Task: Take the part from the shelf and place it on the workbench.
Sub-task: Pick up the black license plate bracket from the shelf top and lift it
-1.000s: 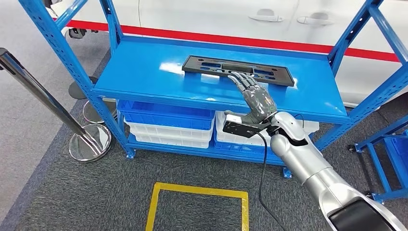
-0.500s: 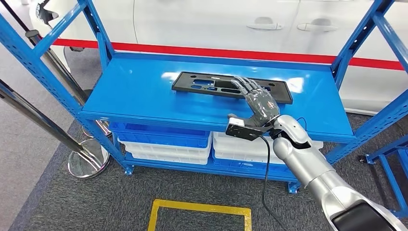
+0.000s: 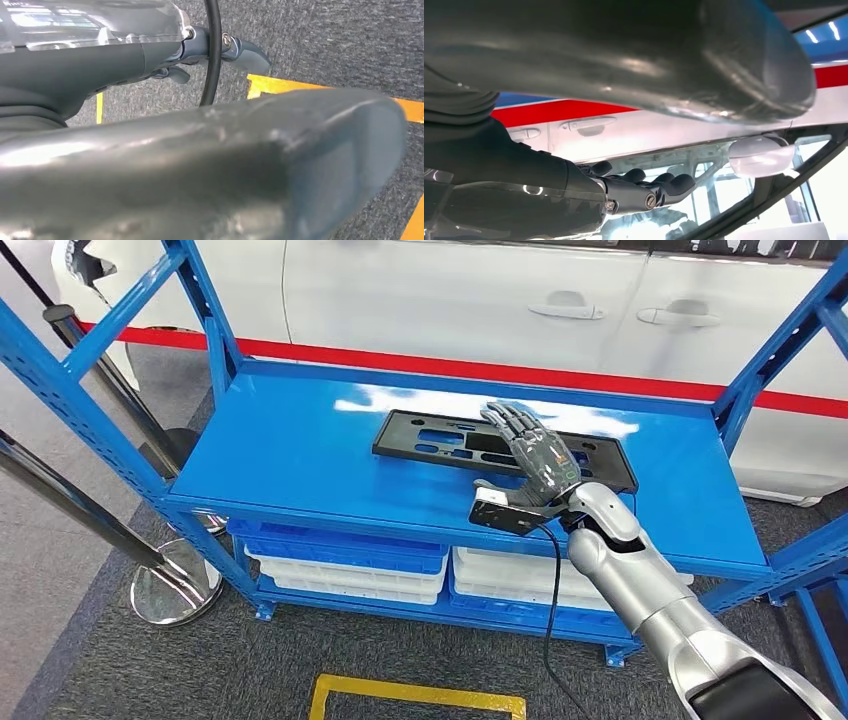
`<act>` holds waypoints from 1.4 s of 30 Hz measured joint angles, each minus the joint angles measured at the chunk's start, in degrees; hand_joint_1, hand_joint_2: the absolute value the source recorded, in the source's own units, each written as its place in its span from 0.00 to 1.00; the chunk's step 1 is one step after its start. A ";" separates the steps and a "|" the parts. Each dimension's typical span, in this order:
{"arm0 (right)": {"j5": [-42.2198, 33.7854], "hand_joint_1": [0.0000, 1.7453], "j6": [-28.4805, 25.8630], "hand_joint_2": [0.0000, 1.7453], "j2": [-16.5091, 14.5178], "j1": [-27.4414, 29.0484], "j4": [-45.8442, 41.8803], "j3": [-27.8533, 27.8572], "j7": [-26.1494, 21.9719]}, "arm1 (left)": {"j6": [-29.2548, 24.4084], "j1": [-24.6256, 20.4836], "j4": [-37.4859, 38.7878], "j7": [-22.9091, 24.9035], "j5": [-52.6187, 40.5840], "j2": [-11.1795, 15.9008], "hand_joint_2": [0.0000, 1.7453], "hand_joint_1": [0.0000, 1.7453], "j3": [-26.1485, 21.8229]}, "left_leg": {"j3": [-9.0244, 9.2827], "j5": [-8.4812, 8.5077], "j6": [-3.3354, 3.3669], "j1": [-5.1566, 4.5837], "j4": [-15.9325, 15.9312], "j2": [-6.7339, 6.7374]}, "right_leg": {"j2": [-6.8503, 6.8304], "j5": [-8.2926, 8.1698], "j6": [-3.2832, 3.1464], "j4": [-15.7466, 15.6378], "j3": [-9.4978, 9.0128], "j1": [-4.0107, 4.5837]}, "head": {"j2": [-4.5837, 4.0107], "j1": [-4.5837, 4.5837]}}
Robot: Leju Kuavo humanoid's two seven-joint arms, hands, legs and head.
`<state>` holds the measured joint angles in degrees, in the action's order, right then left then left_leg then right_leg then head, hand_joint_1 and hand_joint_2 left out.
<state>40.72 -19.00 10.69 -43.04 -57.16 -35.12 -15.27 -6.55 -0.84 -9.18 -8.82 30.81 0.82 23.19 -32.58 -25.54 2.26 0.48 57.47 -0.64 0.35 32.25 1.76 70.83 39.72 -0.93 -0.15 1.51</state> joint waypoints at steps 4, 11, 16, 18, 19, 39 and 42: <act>0.13 0.00 -0.04 0.25 0.13 0.12 0.11 0.01 0.16 | -0.01 0.04 0.04 0.05 0.02 -0.01 0.00 0.00 0.01 | 2.20 -2.03 -0.91 0.06 -0.03 -0.03 | -0.19 -8.63 -0.76 -11.79 -2.70 0.31 | 0.00 -0.01; 1.44 0.00 -0.46 1.00 0.37 0.46 0.26 0.02 1.55 | -0.59 -0.33 0.07 -0.03 0.07 -0.08 0.00 0.00 0.27 | -1.10 -5.96 -2.84 0.23 8.64 0.24 | -0.21 -7.67 -3.40 -13.59 -5.13 0.40 | 0.00 0.01; 2.53 0.00 0.03 1.00 0.51 1.40 1.15 0.02 2.64 | -0.78 -0.20 0.07 0.63 0.79 -0.11 0.00 0.00 0.32 | -6.42 -4.14 -2.92 0.25 12.59 0.26 | 0.00 -6.08 -3.59 -13.32 -6.74 0.62 | 0.00 0.01; 2.86 0.00 0.68 1.00 0.61 1.38 1.65 0.02 2.91 | -0.77 -0.14 0.07 0.85 0.90 -0.09 0.00 0.00 0.32 | -4.24 0.26 -2.48 0.08 5.33 0.27 | 0.04 -5.40 -3.25 -13.15 -7.44 0.66 | 0.00 0.00; 3.04 0.00 1.05 1.00 0.65 1.37 1.93 0.02 3.04 | -0.77 -0.18 0.07 0.94 0.96 -0.08 0.00 0.00 0.32 | -3.54 1.23 -2.23 -0.08 2.96 0.27 | 0.05 -5.18 -3.01 -13.05 -7.44 0.71 | 0.00 0.00; 5.90 0.00 4.86 1.00 -0.26 1.70 3.69 -3.58 4.35 | -0.60 -0.48 0.07 1.02 1.41 -0.30 0.00 0.00 0.33 | -3.09 1.64 -1.41 -0.50 0.92 0.00 | -0.04 -4.89 -1.81 -13.50 -7.55 0.75 | 0.00 0.00; 6.40 0.00 5.14 1.00 -1.02 1.68 4.18 -4.45 4.89 | -0.60 -0.47 0.07 1.09 1.51 -0.35 0.00 0.00 0.33 | -3.06 1.67 -1.40 -0.43 0.92 0.00 | -0.04 -4.89 -1.79 -13.46 -7.54 0.77 | 0.00 0.00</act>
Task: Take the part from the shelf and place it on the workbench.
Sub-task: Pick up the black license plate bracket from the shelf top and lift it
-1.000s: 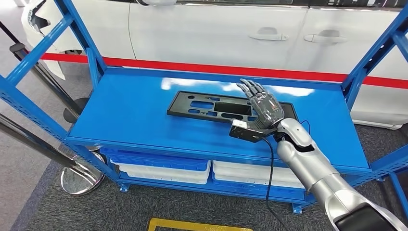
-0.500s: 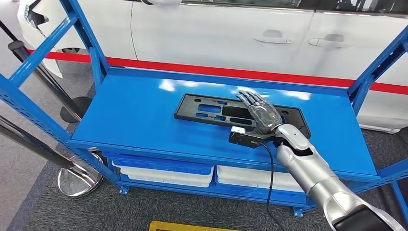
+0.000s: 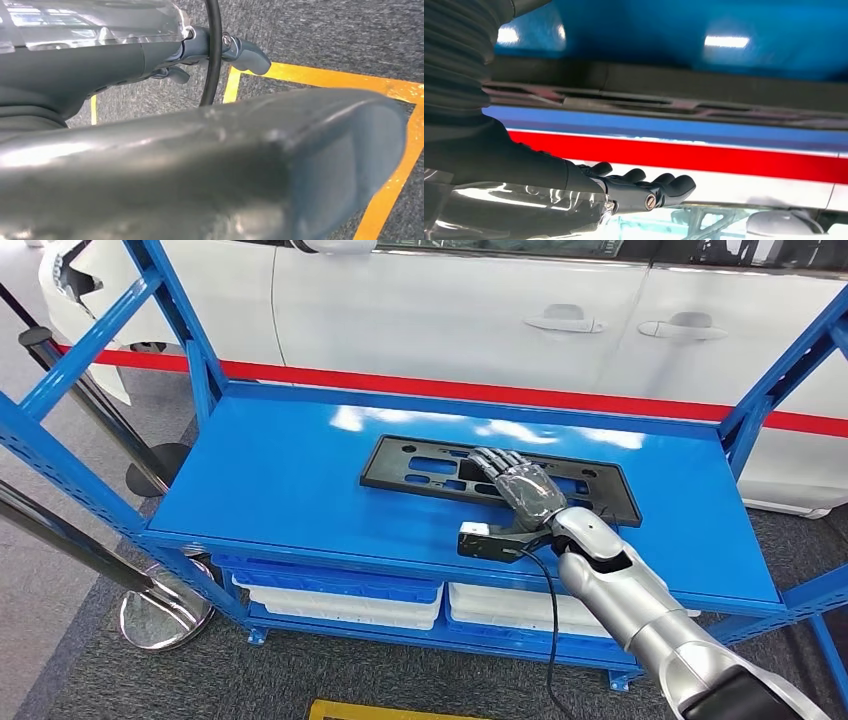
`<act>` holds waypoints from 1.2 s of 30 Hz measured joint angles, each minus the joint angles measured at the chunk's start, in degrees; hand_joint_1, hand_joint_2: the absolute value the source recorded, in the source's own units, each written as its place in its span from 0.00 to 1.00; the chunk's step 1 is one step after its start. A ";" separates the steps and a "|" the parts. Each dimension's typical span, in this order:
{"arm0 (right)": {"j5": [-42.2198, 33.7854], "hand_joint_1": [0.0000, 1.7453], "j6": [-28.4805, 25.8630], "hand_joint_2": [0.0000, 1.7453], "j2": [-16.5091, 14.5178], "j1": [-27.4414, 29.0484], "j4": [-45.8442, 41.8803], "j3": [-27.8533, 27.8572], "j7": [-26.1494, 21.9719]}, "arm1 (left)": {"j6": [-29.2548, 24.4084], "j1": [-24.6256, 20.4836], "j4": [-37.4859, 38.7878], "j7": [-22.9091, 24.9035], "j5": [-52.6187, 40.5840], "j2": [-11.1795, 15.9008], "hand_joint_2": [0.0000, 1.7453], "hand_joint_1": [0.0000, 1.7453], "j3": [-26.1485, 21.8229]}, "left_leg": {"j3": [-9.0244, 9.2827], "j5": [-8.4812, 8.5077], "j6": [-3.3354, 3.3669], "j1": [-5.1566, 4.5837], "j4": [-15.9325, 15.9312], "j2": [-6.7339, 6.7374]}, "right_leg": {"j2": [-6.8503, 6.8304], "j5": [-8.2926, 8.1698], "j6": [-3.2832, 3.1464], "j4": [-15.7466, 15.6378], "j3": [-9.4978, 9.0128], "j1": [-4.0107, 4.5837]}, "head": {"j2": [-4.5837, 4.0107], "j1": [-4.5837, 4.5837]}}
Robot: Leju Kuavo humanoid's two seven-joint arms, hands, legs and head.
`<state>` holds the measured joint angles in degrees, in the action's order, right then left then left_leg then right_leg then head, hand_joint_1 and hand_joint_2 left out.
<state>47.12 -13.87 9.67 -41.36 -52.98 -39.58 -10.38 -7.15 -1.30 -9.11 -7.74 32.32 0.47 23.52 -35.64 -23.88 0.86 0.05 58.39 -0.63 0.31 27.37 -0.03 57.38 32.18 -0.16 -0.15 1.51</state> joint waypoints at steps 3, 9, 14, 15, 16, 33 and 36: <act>0.14 0.00 0.11 1.00 -0.66 -0.01 0.58 -0.54 0.23 | 0.00 0.01 0.00 0.00 0.05 -0.05 0.00 0.00 0.00 | 0.01 0.02 -0.03 0.07 0.00 0.00 | 0.00 0.00 -0.01 0.06 0.01 0.03 | 0.00 0.00; 0.16 0.00 0.11 1.00 -1.20 -0.05 1.34 -1.28 0.26 | 0.00 0.01 0.00 0.00 0.05 -0.13 0.00 0.00 0.00 | 0.02 0.05 -0.07 0.11 0.00 0.01 | 0.00 0.02 -0.03 0.16 0.05 0.09 | 0.00 0.00; 0.16 0.00 0.10 1.00 -1.33 -0.15 1.74 -1.55 0.26 | 0.00 0.01 0.00 0.00 0.05 -0.15 0.00 0.00 0.00 | 0.03 0.06 -0.08 0.11 -0.01 0.01 | 0.00 0.03 -0.04 0.17 0.05 0.16 | 0.00 0.00; 0.16 0.00 0.10 1.00 -1.35 -0.16 1.79 -1.56 0.26 | 0.00 0.01 0.00 0.00 0.05 -0.16 0.00 0.00 0.00 | 0.03 0.06 -0.08 0.11 -0.01 0.01 | 0.00 0.03 -0.04 0.17 0.05 0.16 | 0.00 0.00; 0.16 0.00 0.10 1.00 -1.38 -0.18 1.85 -1.57 0.26 | 0.00 0.01 0.00 0.00 0.05 -0.16 0.00 0.00 0.00 | 0.02 0.06 -0.08 0.11 -0.01 0.01 | 0.00 0.03 -0.04 0.17 0.05 0.16 | 0.00 0.00; 1.74 0.00 -1.41 1.00 -6.42 -1.81 6.29 -2.51 1.11 | 0.68 -0.06 0.00 -0.63 0.11 -0.21 0.00 0.00 0.00 | 0.04 0.07 -0.11 0.11 -0.01 0.05 | 0.01 0.03 -0.04 0.20 0.06 0.18 | 0.00 0.00; 1.94 0.00 -2.46 1.00 -7.57 -2.13 7.57 -2.58 1.37 | 0.86 -0.06 0.00 -0.76 0.15 -0.21 0.00 0.00 0.00 | 0.04 0.08 -0.12 0.11 -0.01 0.05 | 0.01 0.03 -0.04 0.21 0.06 0.18 | 0.00 0.00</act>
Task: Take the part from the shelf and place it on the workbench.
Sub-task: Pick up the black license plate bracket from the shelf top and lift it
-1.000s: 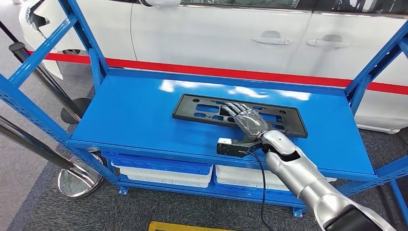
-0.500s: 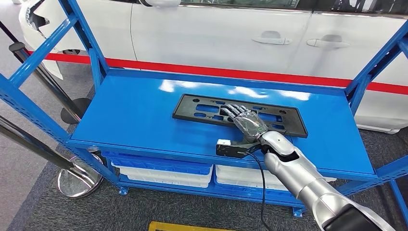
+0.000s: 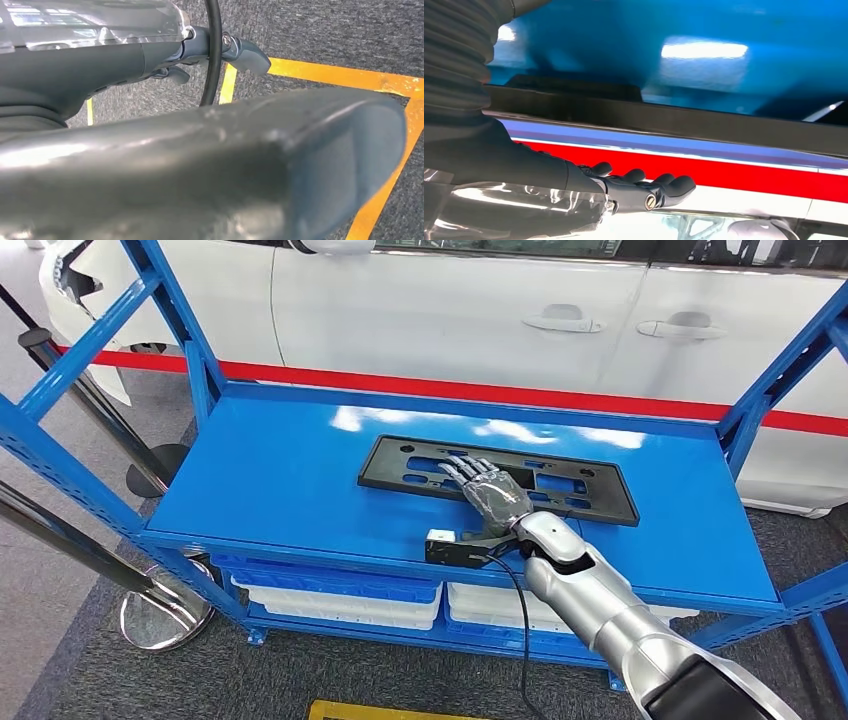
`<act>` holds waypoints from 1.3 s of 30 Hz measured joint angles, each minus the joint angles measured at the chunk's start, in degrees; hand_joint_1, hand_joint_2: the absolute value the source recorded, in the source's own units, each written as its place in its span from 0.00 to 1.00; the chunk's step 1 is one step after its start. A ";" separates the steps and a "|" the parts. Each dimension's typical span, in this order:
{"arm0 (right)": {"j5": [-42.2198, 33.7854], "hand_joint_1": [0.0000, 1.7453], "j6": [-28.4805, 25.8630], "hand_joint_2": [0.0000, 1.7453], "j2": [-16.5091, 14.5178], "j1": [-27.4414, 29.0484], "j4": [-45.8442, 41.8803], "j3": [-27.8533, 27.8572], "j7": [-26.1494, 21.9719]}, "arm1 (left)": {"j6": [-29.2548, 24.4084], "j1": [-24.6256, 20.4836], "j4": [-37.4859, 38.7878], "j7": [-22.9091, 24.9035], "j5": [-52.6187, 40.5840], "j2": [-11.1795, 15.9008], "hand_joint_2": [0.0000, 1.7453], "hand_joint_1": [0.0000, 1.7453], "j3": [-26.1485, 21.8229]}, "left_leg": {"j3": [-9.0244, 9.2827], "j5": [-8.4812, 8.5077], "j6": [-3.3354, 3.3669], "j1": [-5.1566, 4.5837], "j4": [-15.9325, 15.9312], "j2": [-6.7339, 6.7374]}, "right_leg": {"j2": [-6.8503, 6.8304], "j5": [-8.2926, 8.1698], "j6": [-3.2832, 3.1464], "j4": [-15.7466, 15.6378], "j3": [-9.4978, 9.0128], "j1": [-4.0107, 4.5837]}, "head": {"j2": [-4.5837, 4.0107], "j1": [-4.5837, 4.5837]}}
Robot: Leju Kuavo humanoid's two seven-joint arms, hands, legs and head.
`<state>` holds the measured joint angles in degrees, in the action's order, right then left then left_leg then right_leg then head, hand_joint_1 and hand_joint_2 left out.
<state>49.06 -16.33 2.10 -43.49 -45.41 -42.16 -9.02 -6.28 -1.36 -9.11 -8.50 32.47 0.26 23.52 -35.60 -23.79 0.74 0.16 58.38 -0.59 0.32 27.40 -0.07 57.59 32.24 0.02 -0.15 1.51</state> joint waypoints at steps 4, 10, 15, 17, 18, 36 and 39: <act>0.20 0.00 -1.10 1.00 -1.45 -0.76 1.70 -0.04 0.31 | 0.17 0.01 0.00 0.04 0.01 -0.02 0.00 0.00 0.01 | 0.00 0.00 0.00 0.00 0.00 0.00 | 0.00 0.00 0.00 0.01 0.00 0.00 | 0.00 0.00; 0.63 0.00 -1.58 1.00 -4.38 -3.32 5.14 -0.04 1.66 | 0.90 -0.03 0.00 -0.04 0.01 -0.01 0.00 0.00 0.06 | 0.00 0.02 -0.03 0.00 0.00 0.01 | 0.00 0.00 0.00 0.01 0.01 -0.01 | 0.00 0.00; 1.07 0.00 -2.40 1.00 -5.72 -4.89 7.99 -0.04 1.98 | 1.07 -0.04 0.00 -0.45 0.01 0.00 0.00 0.00 0.14 | 0.00 0.03 -0.03 0.00 0.00 0.00 | 0.00 0.00 0.00 0.02 0.02 -0.01 | 0.00 0.00; 1.13 0.00 -2.62 1.00 -5.90 -5.34 8.85 -0.02 1.99 | 1.11 -0.05 0.00 -0.51 0.03 0.00 0.00 0.00 0.17 | 0.00 0.03 -0.03 0.00 0.00 0.00 | 0.00 0.00 0.00 0.02 0.02 -0.01 | 0.00 0.00; 1.16 0.00 -2.76 1.00 -5.94 -5.50 9.20 0.01 2.04 | 1.13 -0.04 0.00 -0.53 0.05 0.00 0.00 0.00 0.20 | 0.00 0.03 -0.03 0.00 0.00 0.00 | 0.00 0.00 0.00 0.02 0.02 -0.01 | 0.00 0.00; 4.32 0.00 -6.28 1.00 -6.05 -8.91 17.65 3.03 7.34 | 2.05 -0.04 0.00 -0.98 0.55 0.00 0.00 0.00 0.91 | 0.01 0.03 -0.03 0.00 0.01 0.00 | 0.00 0.00 0.00 0.02 0.03 -0.02 | 0.00 0.00; 5.31 0.00 -6.37 1.00 -5.50 -9.05 18.95 3.21 8.88 | 2.13 -0.03 0.00 -1.05 0.60 0.01 0.00 0.00 0.92 | 0.01 0.03 -0.03 0.00 0.01 0.00 | 0.00 0.00 0.00 0.01 0.03 -0.02 | 0.00 0.00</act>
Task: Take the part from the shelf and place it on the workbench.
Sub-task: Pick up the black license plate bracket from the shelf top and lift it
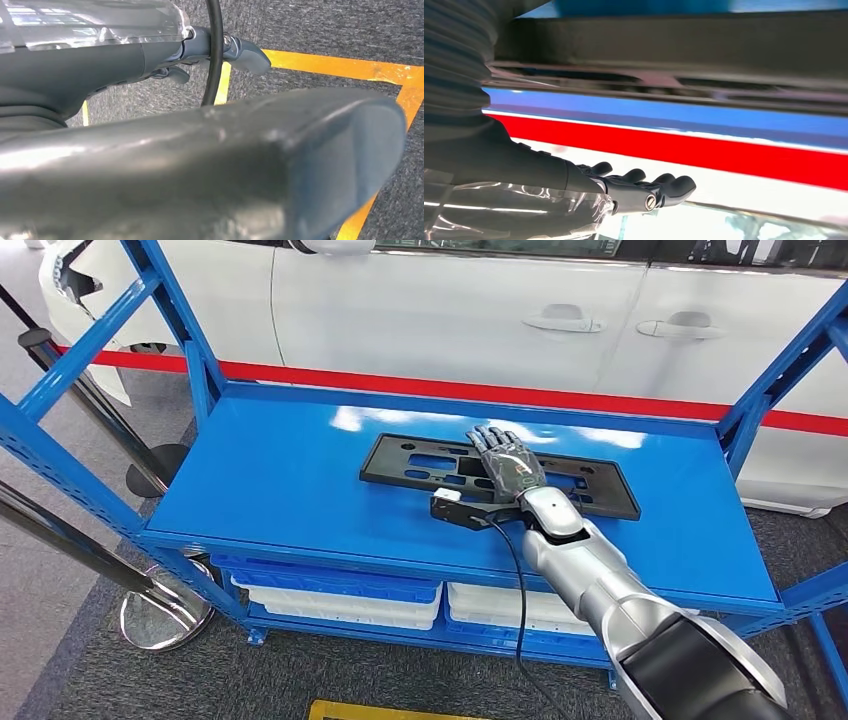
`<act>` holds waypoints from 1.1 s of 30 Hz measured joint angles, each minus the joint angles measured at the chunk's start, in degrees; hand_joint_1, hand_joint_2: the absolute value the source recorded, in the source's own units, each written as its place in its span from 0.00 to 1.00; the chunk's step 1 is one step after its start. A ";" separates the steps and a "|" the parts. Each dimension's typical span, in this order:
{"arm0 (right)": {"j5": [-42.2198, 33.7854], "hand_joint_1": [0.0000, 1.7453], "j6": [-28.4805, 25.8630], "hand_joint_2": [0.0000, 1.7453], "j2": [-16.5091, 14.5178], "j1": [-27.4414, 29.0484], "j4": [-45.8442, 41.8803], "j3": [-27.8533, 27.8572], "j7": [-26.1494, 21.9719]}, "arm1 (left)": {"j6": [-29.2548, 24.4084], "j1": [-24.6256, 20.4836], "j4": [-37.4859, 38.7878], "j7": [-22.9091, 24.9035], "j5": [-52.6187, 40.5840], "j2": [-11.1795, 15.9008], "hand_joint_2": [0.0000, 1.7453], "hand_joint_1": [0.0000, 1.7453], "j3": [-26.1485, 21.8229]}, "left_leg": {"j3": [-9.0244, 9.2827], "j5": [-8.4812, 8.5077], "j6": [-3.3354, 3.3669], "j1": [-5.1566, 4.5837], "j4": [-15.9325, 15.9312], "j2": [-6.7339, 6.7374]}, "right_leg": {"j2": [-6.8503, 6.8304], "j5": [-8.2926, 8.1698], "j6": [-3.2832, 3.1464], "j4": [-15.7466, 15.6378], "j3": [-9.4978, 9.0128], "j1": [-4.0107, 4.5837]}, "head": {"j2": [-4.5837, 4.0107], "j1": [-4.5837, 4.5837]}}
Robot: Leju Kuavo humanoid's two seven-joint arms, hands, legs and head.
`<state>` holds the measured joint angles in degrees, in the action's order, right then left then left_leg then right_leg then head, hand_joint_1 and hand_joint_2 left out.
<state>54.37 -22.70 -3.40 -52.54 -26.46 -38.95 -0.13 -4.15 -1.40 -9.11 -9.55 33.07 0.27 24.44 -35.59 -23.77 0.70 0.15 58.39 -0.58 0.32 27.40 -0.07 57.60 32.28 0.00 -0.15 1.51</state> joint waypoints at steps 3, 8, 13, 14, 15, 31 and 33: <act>0.25 0.37 0.06 1.00 0.73 -0.05 1.17 0.43 0.47 | 0.06 0.01 0.00 -0.07 0.03 0.02 0.00 0.00 0.00 | 0.00 0.00 0.00 0.00 0.00 0.00 | 0.00 0.00 0.00 0.00 -0.01 0.00 | 0.00 0.00; 0.57 0.87 0.35 1.00 1.48 -0.15 2.39 0.74 0.68 | 0.07 0.00 0.00 -0.10 0.15 0.02 0.00 0.00 0.00 | 0.01 0.00 0.00 0.00 0.00 0.01 | 0.00 0.00 0.00 0.00 -0.01 -0.01 | 0.00 0.00; 0.68 0.92 0.95 1.00 1.88 -0.18 3.05 0.87 0.74 | 0.07 0.01 0.00 -0.22 0.32 0.04 0.00 0.00 0.00 | 0.01 0.00 0.00 0.00 0.01 0.01 | 0.00 0.00 0.00 0.00 0.00 -0.01 | 0.00 0.00; 0.67 0.94 0.99 1.00 1.95 -0.20 3.16 0.92 0.67 | 0.07 0.01 0.00 -0.22 0.35 0.04 0.00 0.00 0.00 | 0.01 0.00 0.00 0.00 0.01 0.01 | 0.00 0.00 0.00 0.00 0.00 0.00 | 0.00 0.00; 0.63 0.95 1.03 1.00 2.01 -0.21 3.26 0.98 0.57 | 0.07 0.00 0.00 -0.23 0.35 0.05 0.00 0.00 0.00 | 0.01 0.00 0.00 0.00 0.01 0.01 | 0.00 0.00 0.00 0.00 0.00 0.00 | 0.00 0.00; 0.13 0.95 1.23 1.00 2.24 -0.23 3.88 1.61 -2.04 | 0.09 -0.01 0.00 -0.30 0.52 0.07 0.75 0.00 0.00 | 0.01 0.00 0.00 0.00 0.01 0.01 | 0.00 0.00 0.00 0.00 -0.02 0.00 | 0.00 0.00; 0.14 0.95 1.27 1.00 2.23 -0.23 3.88 1.63 -2.16 | 0.11 -0.02 0.00 -0.38 0.57 0.08 1.00 0.00 0.00 | 0.01 0.00 0.00 0.00 0.01 0.01 | 0.00 0.00 0.00 0.00 -0.02 0.00 | 0.00 0.00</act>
<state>54.51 -21.43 -1.17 -52.77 -22.58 -37.32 -2.29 -4.04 -1.41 -9.11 -9.92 33.64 0.34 24.44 -35.58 -23.77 0.70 0.15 58.40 -0.57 0.32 27.40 -0.07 57.61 32.25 -0.01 -0.15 1.51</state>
